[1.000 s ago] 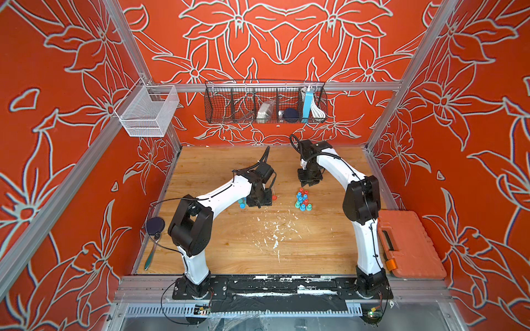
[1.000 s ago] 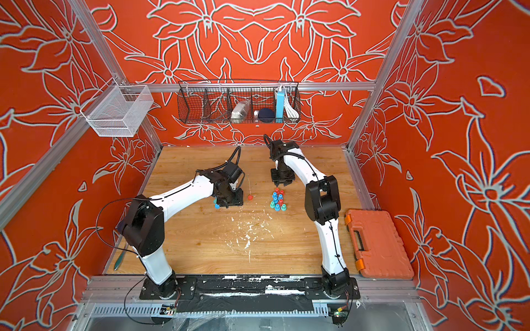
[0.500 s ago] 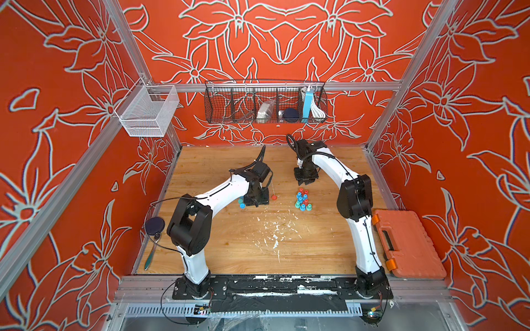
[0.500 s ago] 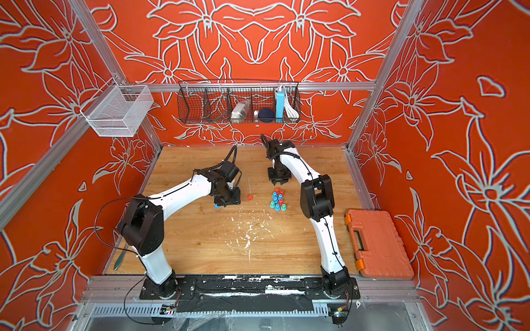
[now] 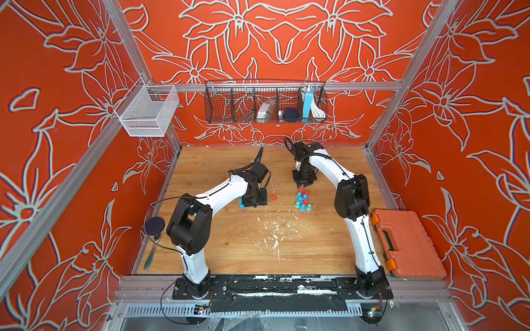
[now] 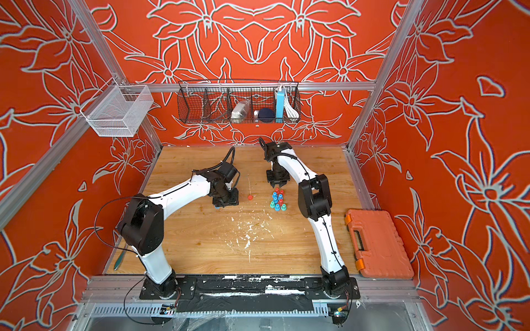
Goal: Close the stamp cap
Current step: Pick up the stamp from the center of the board.
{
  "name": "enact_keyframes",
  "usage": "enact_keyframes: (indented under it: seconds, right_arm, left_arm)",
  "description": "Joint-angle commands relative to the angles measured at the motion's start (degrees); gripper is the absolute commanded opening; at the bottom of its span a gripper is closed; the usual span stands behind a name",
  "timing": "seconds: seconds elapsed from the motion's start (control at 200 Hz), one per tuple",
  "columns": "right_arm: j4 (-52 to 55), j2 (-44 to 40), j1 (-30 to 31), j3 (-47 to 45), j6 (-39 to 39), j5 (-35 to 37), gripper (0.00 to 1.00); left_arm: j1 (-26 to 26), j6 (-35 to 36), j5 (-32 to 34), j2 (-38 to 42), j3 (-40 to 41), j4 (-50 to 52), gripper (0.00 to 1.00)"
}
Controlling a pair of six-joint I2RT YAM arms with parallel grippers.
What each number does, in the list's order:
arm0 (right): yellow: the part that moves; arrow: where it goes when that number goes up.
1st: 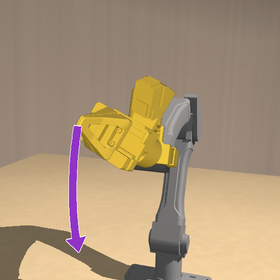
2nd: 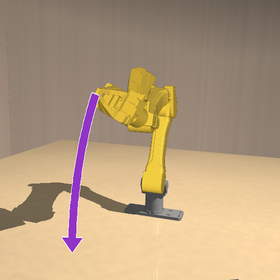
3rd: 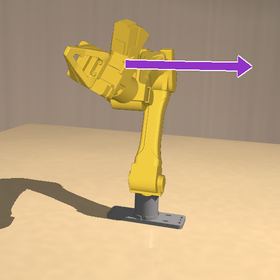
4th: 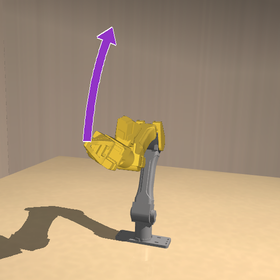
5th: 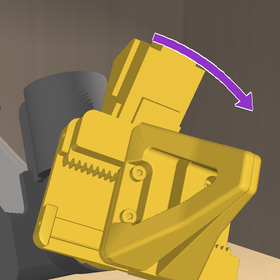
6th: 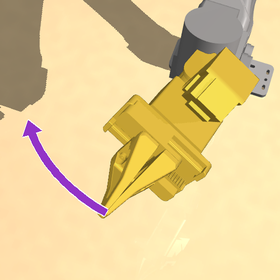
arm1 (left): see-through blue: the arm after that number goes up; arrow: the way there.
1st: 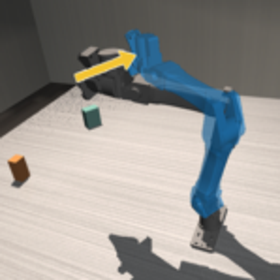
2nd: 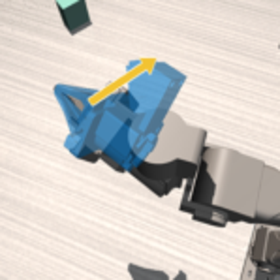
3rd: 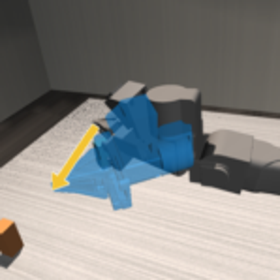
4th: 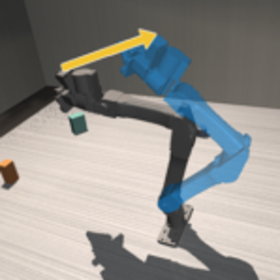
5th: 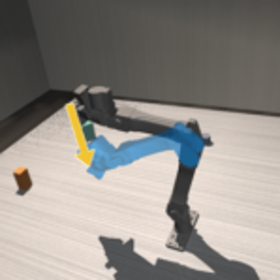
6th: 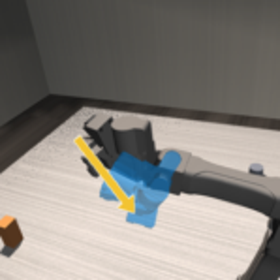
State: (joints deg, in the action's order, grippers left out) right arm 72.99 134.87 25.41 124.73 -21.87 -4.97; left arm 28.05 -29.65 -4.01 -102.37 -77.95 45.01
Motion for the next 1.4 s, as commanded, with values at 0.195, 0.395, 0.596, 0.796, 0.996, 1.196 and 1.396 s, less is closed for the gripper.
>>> enact_keyframes:
  seconds: [0.195, 0.395, 0.596, 0.796, 0.996, 1.196, 1.396]
  right_arm:
    - [-1.32, -0.2, 0.28, -4.13, -1.34, 1.02, 0.34]
    - [-2.07, -0.36, 0.3, -4.84, -1.51, 1.37, 0.32]
    - [-2.16, -0.01, 0.33, -4.75, -1.34, 1.6, 0.31]
    - [-2.18, 0.1, 0.32, -5.15, -1.16, 2.22, 0.28]
    - [-2.5, 0.18, 0.34, -5.72, -1.07, 2.44, 0.29]
    - [-3.14, -0.03, 0.47, -6.65, -1.25, 2.62, 0.25]
    - [-3.19, -0.31, 0.57, -6.52, -1.16, 2.85, 0.16]
  left_arm:
    - [-0.32, -0.27, 0.05, 1.25, 0.28, 0.34, 0.58]
    - [-0.36, -0.52, 0.14, 1.51, 0.35, 0.43, 0.58]
    - [-0.32, -0.56, 0.19, 1.56, 0.52, 0.4, 0.58]
    - [-0.32, -0.63, 0.23, 1.55, 0.7, 0.34, 0.58]
    - [-0.36, -0.49, 0.41, 1.55, 0.78, 0.38, 0.58]
    - [-0.41, -0.42, 0.58, 1.82, 0.87, 0.43, 0.58]
    - [-0.54, -0.2, 0.76, 1.82, 0.87, 0.51, 0.58]
